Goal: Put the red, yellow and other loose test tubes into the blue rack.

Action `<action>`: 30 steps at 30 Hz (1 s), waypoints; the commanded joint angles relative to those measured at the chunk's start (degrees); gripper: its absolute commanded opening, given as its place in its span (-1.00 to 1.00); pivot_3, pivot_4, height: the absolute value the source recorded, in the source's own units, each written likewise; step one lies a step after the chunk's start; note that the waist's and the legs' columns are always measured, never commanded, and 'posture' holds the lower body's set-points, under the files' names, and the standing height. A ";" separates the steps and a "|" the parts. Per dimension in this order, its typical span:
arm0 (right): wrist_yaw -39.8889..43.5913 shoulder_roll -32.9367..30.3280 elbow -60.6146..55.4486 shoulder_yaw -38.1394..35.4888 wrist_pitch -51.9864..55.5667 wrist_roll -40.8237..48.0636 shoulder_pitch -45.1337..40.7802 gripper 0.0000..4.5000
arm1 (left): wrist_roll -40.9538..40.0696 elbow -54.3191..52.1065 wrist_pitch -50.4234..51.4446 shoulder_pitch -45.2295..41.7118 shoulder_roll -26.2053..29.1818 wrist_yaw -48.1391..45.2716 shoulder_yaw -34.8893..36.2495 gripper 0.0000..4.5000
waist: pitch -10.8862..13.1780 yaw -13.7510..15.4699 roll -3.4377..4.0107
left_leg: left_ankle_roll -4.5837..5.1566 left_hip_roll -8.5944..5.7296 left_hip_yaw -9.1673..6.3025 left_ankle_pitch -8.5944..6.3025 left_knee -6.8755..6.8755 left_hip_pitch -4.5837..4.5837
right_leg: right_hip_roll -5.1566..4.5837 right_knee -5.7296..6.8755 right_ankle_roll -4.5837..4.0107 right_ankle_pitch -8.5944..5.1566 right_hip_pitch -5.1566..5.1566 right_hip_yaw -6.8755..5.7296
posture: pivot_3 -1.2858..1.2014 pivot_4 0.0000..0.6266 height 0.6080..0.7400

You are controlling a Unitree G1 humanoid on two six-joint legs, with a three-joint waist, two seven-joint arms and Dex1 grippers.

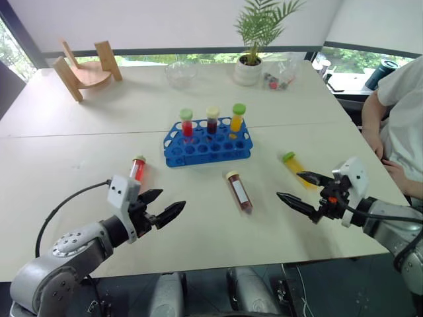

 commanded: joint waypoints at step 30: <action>29.37 1.66 73.07 49.44 8.27 -34.71 -66.40 -0.55 | 8.51 4.09 -11.87 -4.13 6.38 -14.39 -4.72 1.00 | 0.20 -0.08 0.21 | 0.44 0.04 0.22 -0.23 0.17 -1.05 | -0.05 -0.14 0.21 0.25 -1.02 -0.03 | 0.03 -0.52 1.00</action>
